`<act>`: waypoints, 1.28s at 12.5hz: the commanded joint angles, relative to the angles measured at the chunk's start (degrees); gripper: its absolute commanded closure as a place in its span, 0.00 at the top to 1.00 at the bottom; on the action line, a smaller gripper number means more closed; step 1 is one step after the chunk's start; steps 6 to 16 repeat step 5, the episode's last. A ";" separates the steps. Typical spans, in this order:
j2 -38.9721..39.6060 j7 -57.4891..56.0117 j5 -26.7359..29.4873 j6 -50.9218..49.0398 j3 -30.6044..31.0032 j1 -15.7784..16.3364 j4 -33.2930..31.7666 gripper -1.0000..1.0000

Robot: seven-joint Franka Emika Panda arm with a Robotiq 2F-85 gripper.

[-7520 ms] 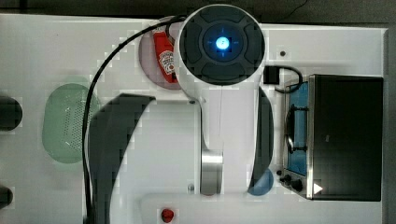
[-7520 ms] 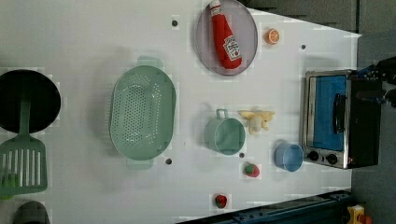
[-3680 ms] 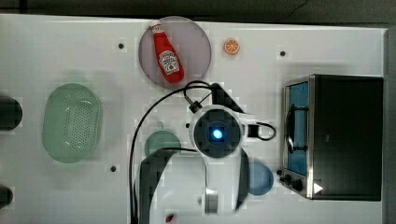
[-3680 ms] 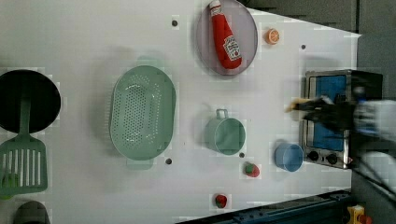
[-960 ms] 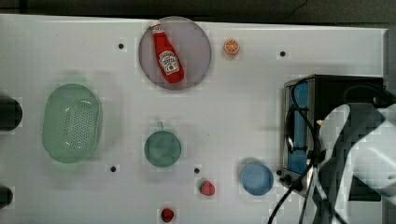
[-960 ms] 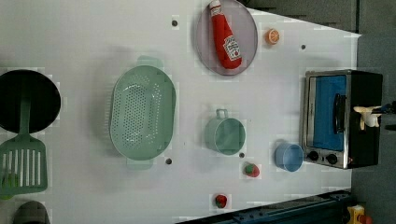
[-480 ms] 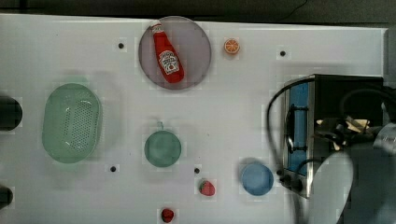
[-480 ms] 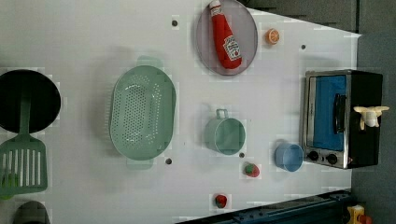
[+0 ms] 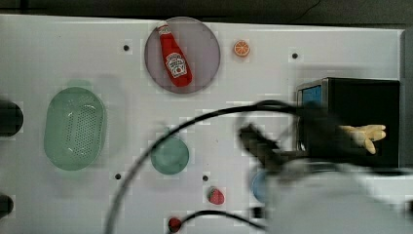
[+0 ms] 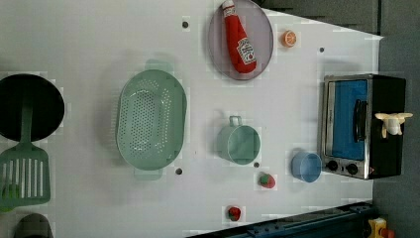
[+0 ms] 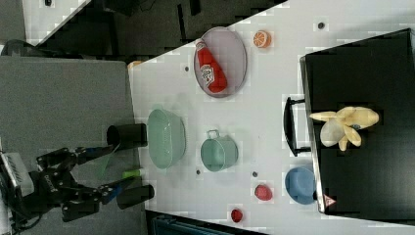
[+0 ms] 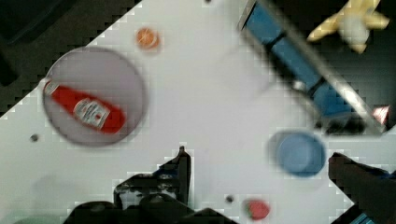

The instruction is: Pick banana from table and place on oven.

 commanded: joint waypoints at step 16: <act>0.98 13.22 2.81 -0.10 2.19 2.19 -7.93 1.00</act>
